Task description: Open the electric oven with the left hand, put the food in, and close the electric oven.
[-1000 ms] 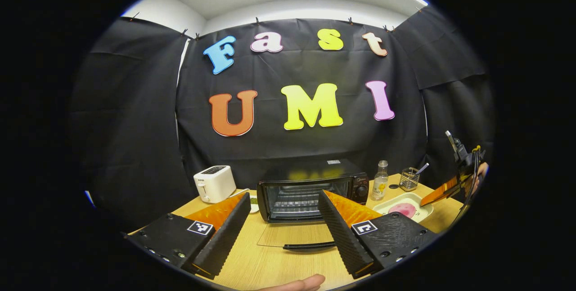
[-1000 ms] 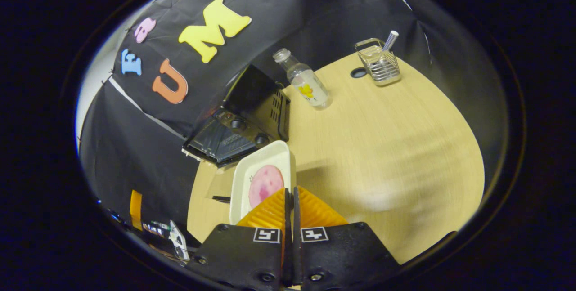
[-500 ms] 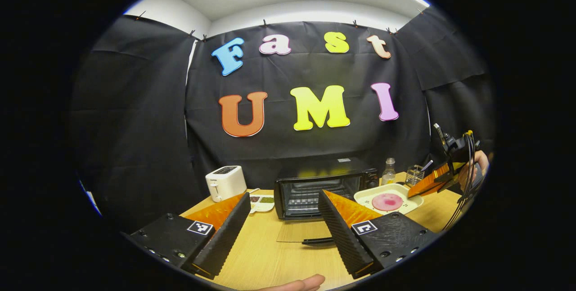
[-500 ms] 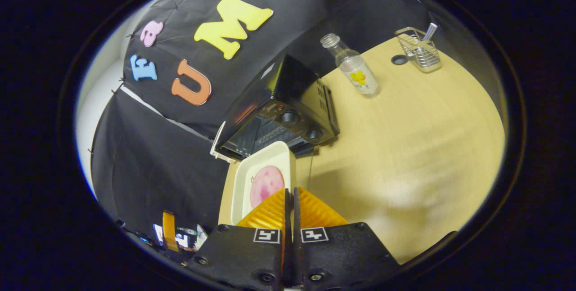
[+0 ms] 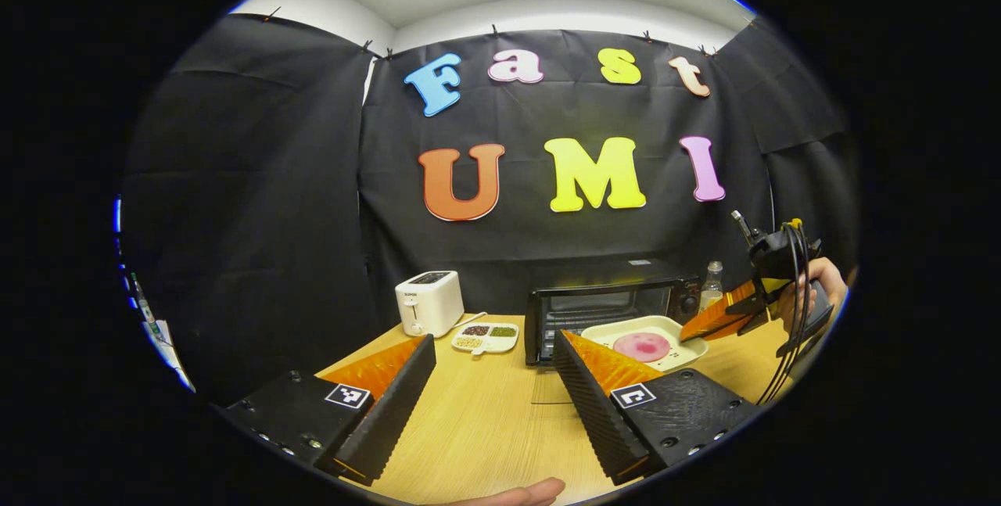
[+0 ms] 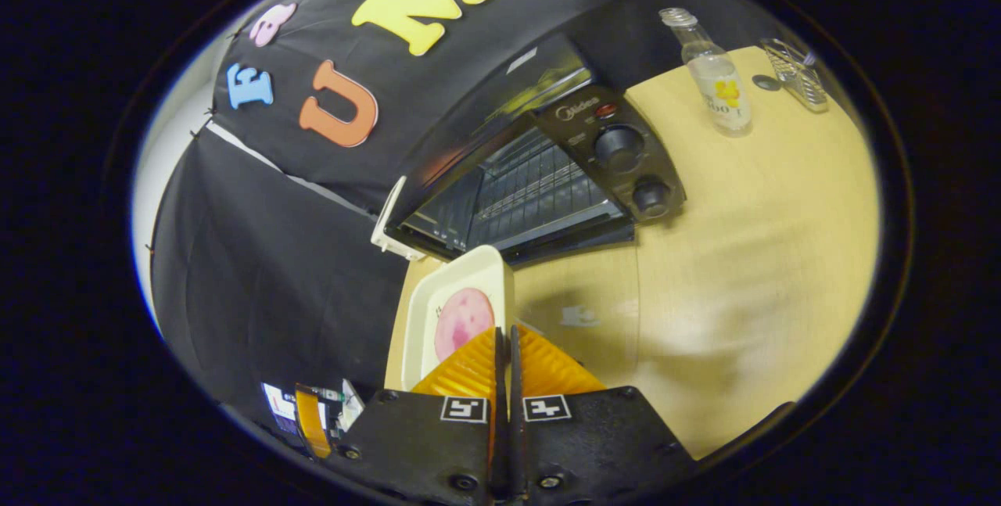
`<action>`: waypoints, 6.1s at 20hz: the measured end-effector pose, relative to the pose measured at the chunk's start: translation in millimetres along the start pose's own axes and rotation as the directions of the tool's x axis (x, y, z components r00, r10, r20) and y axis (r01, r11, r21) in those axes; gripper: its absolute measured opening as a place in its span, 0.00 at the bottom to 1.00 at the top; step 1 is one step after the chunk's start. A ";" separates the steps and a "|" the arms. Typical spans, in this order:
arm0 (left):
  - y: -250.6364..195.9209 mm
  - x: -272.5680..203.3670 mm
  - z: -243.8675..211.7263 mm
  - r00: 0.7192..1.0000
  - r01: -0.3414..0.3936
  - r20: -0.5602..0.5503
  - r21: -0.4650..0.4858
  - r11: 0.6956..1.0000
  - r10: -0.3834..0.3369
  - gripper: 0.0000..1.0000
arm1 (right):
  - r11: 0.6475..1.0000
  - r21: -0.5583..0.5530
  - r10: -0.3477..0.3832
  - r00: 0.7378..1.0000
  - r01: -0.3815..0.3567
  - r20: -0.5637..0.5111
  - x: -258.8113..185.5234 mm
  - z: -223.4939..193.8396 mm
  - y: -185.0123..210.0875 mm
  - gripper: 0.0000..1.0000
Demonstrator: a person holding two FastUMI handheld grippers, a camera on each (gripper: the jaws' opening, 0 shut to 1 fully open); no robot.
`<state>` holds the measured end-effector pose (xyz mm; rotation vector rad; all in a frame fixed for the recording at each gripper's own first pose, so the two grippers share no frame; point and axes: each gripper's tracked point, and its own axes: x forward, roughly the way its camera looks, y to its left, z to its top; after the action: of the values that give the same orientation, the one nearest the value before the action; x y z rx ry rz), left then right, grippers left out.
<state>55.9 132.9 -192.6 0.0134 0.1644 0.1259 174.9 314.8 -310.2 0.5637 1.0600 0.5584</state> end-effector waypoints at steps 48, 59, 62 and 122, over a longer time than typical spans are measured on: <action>21.6 12.5 -40.3 0.989 -0.119 -0.083 0.049 0.992 0.123 0.95 | 0.939 -0.097 -0.176 0.707 0.329 0.685 61.6 30.2 9.8 0.84; -51.2 33.6 -78.8 0.980 0.010 -0.201 0.064 0.998 0.003 0.95 | 0.824 -0.302 -0.090 0.636 0.479 0.766 -77.0 28.3 6.7 0.96; -89.7 41.4 -97.5 0.966 0.083 -0.250 0.057 0.995 -0.066 0.95 | 0.814 -0.297 -0.086 0.610 0.499 0.788 -119.1 40.5 3.4 0.96; -165.3 174.8 -58.1 0.953 0.141 -0.263 -0.050 0.989 -0.149 0.96 | 0.755 -0.237 -0.069 0.433 0.612 0.899 -382.1 -3.2 -39.3 0.96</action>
<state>237.9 -8.8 -282.2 -0.0469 0.4320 -0.0177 32.3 32.0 -92.9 0.0235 -0.0154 0.0969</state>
